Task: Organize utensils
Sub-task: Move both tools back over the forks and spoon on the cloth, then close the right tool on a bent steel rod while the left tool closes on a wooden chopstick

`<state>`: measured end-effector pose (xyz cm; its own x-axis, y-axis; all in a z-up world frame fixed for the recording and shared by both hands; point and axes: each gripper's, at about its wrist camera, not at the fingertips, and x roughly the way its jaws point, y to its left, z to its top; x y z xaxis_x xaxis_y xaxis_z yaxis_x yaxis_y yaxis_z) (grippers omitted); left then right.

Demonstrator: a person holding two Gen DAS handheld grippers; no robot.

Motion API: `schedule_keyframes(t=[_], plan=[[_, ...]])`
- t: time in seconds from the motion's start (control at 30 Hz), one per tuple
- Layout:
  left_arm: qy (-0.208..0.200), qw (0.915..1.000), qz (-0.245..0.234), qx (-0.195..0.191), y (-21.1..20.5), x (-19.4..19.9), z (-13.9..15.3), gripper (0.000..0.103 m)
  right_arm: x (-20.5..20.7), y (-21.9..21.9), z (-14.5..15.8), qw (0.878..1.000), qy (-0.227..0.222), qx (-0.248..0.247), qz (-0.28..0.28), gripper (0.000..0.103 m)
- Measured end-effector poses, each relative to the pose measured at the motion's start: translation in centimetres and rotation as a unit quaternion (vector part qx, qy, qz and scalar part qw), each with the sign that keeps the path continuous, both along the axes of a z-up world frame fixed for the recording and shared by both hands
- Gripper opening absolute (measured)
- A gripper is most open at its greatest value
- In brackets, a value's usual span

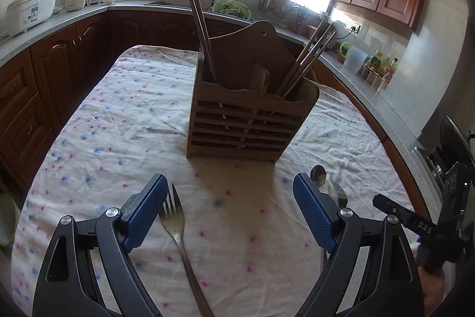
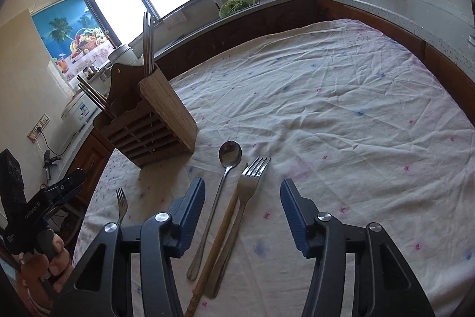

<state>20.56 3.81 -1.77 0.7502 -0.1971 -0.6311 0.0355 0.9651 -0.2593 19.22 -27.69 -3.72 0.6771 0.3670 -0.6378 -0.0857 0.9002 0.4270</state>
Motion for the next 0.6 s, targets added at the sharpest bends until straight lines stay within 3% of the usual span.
schedule_keyframes(t=[0.43,0.6], plan=[[0.032,0.999,-0.031,-0.002,-2.0,1.6,-1.9,0.088,3.4,1.4,-3.9,0.998,0.052,0.012,0.018,0.041],[0.042,0.9979,-0.049,-0.002,-3.3,2.0,-2.3,0.088,4.2,1.2,-4.5,0.998,0.056,0.022,0.017,0.019]])
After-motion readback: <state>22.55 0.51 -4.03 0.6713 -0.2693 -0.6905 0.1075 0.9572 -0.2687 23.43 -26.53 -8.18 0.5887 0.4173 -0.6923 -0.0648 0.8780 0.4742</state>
